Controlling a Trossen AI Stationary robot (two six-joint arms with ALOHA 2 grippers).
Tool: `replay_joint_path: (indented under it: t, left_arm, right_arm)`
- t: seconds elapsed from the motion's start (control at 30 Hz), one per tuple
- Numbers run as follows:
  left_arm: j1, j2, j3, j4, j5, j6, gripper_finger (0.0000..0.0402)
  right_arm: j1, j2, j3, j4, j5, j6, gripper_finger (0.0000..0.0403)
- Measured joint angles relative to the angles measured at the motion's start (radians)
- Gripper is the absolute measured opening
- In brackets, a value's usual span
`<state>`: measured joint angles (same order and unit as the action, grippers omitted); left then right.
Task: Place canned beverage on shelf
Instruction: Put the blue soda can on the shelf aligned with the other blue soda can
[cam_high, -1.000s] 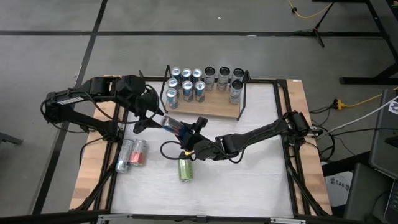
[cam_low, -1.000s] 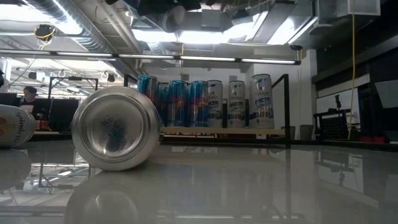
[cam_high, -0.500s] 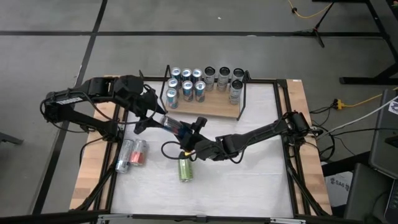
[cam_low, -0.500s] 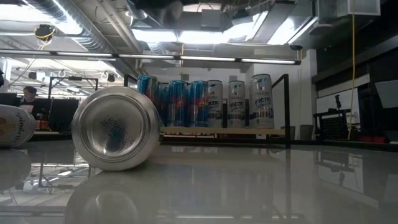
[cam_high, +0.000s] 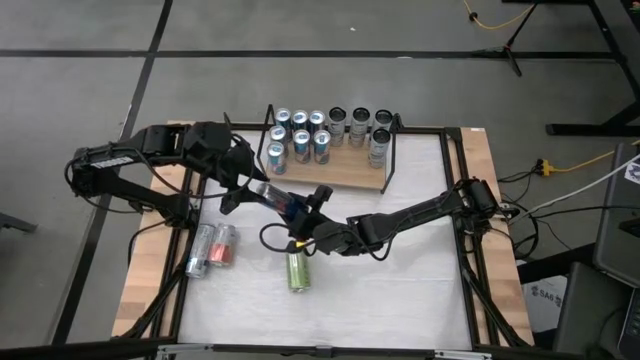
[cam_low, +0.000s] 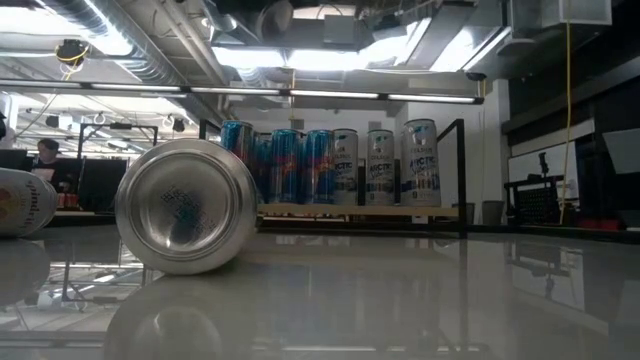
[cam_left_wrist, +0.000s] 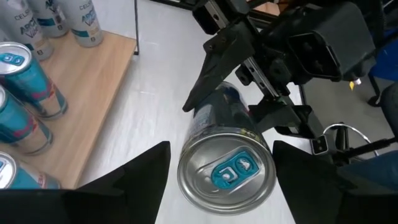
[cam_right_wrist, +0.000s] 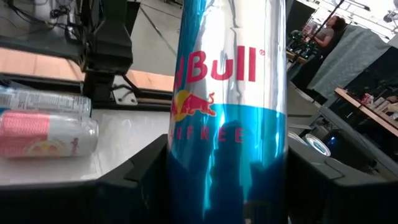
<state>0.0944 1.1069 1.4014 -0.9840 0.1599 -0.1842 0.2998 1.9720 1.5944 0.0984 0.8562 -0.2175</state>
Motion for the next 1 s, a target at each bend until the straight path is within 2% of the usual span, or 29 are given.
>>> replay_joint_path:
  t: [0.3, 1.0]
  left_arm:
    - [0.001, -0.001, 0.001, -0.014, 0.004, -0.025, 0.027]
    - [0.0, -0.001, 0.001, 0.023, 0.011, -0.024, 0.027]
  right_arm:
    - [0.001, 0.0, 0.0, 0.041, 0.045, 0.001, 0.0229]
    - [0.0, 0.0, 0.0, 0.144, 0.026, 0.003, 0.0229]
